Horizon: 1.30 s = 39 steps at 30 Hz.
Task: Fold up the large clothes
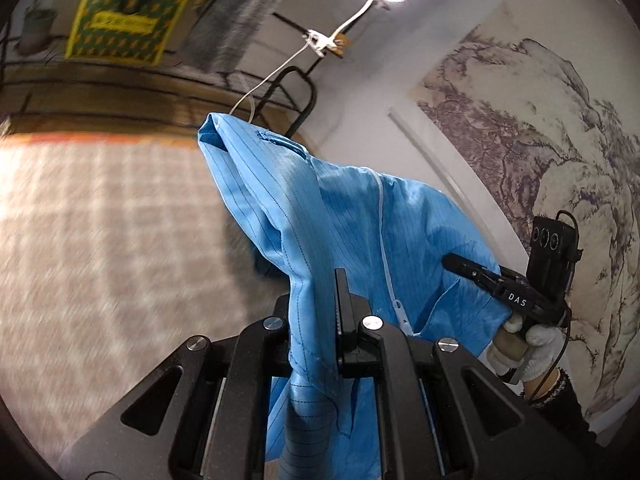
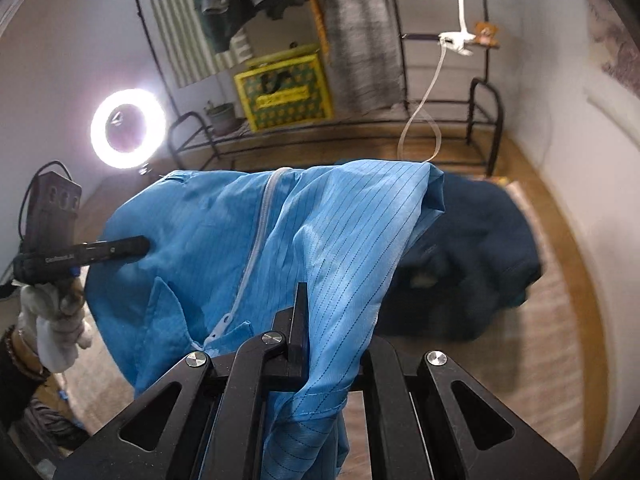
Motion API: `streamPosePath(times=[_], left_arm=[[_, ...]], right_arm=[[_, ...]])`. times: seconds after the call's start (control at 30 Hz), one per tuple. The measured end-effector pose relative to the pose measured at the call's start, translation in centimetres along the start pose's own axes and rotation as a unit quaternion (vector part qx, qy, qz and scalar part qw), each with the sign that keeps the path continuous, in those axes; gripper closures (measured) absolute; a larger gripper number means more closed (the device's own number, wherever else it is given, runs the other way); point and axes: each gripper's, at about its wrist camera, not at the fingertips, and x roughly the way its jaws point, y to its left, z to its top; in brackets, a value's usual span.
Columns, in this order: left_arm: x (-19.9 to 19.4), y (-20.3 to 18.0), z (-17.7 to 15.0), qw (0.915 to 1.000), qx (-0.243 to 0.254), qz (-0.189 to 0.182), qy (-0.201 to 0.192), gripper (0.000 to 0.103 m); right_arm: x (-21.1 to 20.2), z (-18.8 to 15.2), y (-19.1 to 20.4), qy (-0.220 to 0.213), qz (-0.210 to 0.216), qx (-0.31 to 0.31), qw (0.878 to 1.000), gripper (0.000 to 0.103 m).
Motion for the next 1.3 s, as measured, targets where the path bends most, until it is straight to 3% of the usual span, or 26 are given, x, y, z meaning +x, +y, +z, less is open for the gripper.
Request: streamPosePath(times=[0.33, 0.53, 0.7, 0.77, 0.83, 0.9, 1.07, 1.13, 1.3], left_arm=[[10.0, -4.0, 7.6, 0.9989, 0.040, -0.011, -0.024, 0.097], [14.9, -3.2, 9.9, 0.9991, 0.029, -0.002, -0.031, 0.097], [18.6, -0.2, 9.8, 0.9990, 0.010, 0.042, -0.009, 0.097], [19.4, 0.5, 9.4, 0.9980, 0.010, 0.063, -0.004, 0.095], [20.0, 1.3, 9.3, 0.9969, 0.010, 0.077, 0.001, 0.090], [20.4, 1.8, 9.1, 0.9951, 0.010, 0.098, 0.008, 0.084], [20.5, 2.6, 8.2, 0.9935, 0.007, 0.113, 0.006, 0.071], [20.3, 2.8, 7.9, 0.9928, 0.002, 0.120, 0.004, 0.068], [18.4, 2.8, 7.9, 0.9911, -0.002, 0.133, 0.001, 0.065]], right_arm=[[1.1, 5.9, -8.2, -0.034, -0.068, -0.005, 0.997, 0.099], [3.9, 7.9, -10.9, -0.040, -0.093, -0.020, 0.995, 0.099], [7.3, 7.4, -13.7, -0.027, -0.089, -0.006, 0.996, 0.099], [9.0, 6.7, -14.9, -0.007, -0.103, 0.000, 0.995, 0.097], [10.5, 5.9, -16.5, 0.017, -0.125, 0.021, 0.992, 0.080], [11.3, 5.0, -18.1, 0.031, -0.158, 0.045, 0.986, 0.075], [10.3, 3.1, -21.2, 0.030, -0.205, 0.093, 0.974, 0.075], [10.8, 2.3, -21.7, 0.059, -0.256, 0.083, 0.961, 0.075], [8.8, 1.2, -21.9, 0.034, -0.251, 0.110, 0.961, 0.075]])
